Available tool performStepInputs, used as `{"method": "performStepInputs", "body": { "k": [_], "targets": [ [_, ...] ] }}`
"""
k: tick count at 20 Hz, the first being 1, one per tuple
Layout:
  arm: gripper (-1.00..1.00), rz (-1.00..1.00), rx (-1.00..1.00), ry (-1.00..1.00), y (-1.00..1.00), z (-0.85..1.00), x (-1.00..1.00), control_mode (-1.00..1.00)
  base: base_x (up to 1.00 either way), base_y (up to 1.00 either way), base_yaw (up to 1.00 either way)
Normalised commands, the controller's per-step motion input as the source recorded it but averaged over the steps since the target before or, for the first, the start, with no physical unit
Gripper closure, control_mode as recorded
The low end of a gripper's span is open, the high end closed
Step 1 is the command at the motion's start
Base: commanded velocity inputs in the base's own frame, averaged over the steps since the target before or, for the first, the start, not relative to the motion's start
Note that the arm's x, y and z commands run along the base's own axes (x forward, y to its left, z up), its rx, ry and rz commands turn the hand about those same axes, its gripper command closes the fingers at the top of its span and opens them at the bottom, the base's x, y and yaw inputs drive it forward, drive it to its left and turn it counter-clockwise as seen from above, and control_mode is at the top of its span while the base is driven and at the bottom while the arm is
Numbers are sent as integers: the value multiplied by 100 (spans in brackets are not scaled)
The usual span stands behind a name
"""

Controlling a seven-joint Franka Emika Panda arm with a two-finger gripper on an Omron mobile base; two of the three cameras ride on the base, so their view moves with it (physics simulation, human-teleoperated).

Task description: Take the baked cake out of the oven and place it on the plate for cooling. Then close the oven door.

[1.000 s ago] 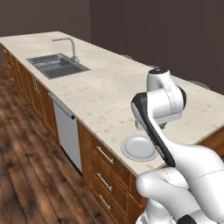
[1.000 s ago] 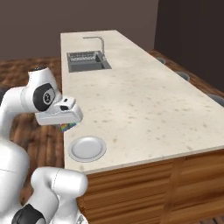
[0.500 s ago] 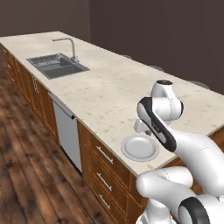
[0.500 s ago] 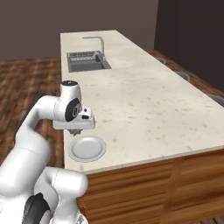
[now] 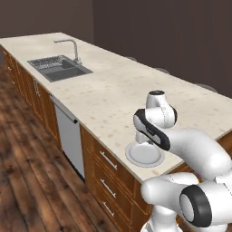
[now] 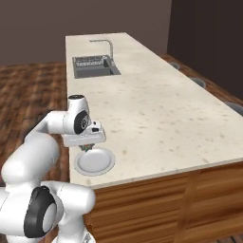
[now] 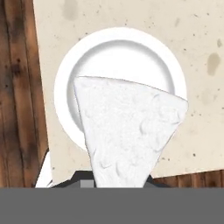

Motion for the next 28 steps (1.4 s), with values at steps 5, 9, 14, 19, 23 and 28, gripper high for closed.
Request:
{"method": "performStepInputs", "body": {
  "k": [5, 9, 14, 19, 23, 28],
  "targets": [
    [100, 0, -1, 1, -1, -56, 0, -100, 0, 0, 0],
    [100, 0, 0, 0, -1, -72, 0, -100, 0, 0, 0],
    [100, 0, 0, 0, -4, -78, 1, -100, 0, 0, 0],
    [100, 0, 6, -2, -7, -35, 17, -100, 0, 0, 0],
    [100, 0, 9, 0, -4, -3, 27, -100, 0, 0, 0],
    [100, 0, 1, 3, 0, 0, 23, -100, 0, 0, 0]
  ]
}}
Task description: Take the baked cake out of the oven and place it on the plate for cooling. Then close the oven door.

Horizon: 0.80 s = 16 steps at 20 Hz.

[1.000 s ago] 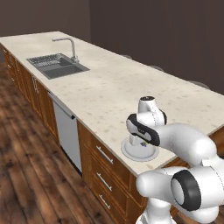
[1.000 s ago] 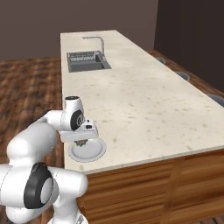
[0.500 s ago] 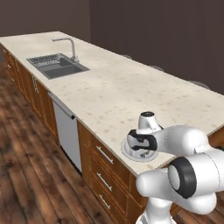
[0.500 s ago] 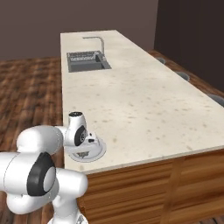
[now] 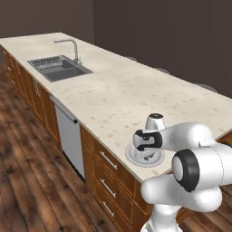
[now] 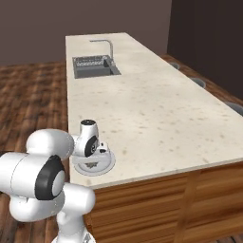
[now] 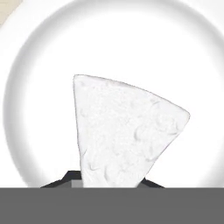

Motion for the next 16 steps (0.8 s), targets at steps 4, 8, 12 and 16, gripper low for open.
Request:
{"method": "performStepInputs", "body": {
  "k": [4, 8, 12, 16],
  "targets": [
    [-100, 0, 0, 0, 0, -3, 5, -100, 0, 0, 0],
    [-100, 0, 0, 0, 0, 0, 0, -100, 0, 0, 0],
    [-100, 0, -3, 0, 1, 6, -4, -100, 0, 0, 0],
    [-100, 0, -3, 0, 0, 65, -20, -100, 0, 0, 0]
  ]
}}
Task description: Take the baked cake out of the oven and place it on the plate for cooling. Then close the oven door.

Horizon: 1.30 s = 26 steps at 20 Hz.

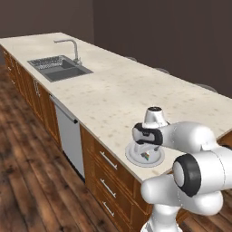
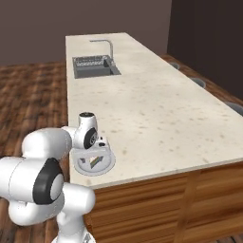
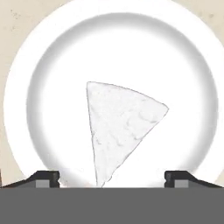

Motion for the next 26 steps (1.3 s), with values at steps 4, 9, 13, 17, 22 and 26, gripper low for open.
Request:
{"method": "performStepInputs", "body": {
  "k": [4, 9, 13, 17, 22, 26],
  "targets": [
    [-100, -3, 0, 0, -3, 100, -57, -100, 0, 0, 0],
    [-100, -7, 0, 0, -18, 99, -96, -100, 0, 0, 0],
    [-100, -11, 0, 0, -10, 96, -100, -100, 0, 0, 0],
    [-100, -14, -2, 0, 0, 100, -70, -100, 0, 0, 0],
    [-100, -4, 0, -1, 0, 14, -18, -100, 0, 0, 0],
    [-100, 0, 1, 0, 0, -1, 0, -100, 0, 0, 0]
  ]
}}
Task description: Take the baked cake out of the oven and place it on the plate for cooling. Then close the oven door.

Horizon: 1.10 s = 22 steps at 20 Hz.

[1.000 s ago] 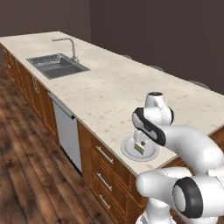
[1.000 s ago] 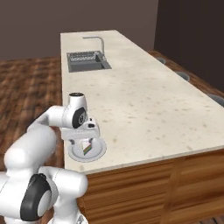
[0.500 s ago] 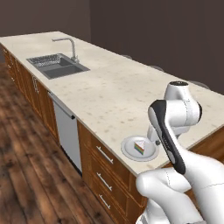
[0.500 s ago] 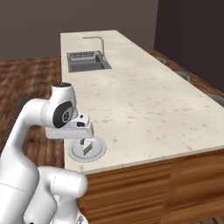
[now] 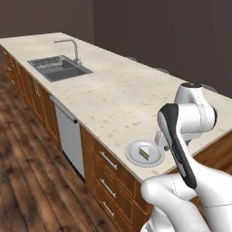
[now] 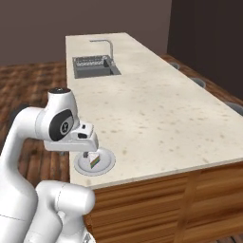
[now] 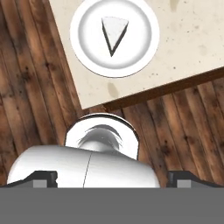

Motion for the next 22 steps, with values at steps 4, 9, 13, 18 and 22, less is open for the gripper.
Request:
{"method": "performStepInputs", "body": {
  "k": [4, 9, 13, 18, 22],
  "targets": [
    [-100, 0, 0, 0, 0, -1, 0, -100, 0, 0, 0],
    [-100, 0, 0, -1, 0, 0, -1, 100, -30, -34, -39],
    [-100, 0, 0, 0, 0, 0, 0, 100, -32, -42, -68],
    [-100, 0, 0, 0, 0, 0, 0, 100, -28, -34, -66],
    [-100, 0, 0, 0, 0, 0, 0, 100, -3, -44, -63]
  ]
}}
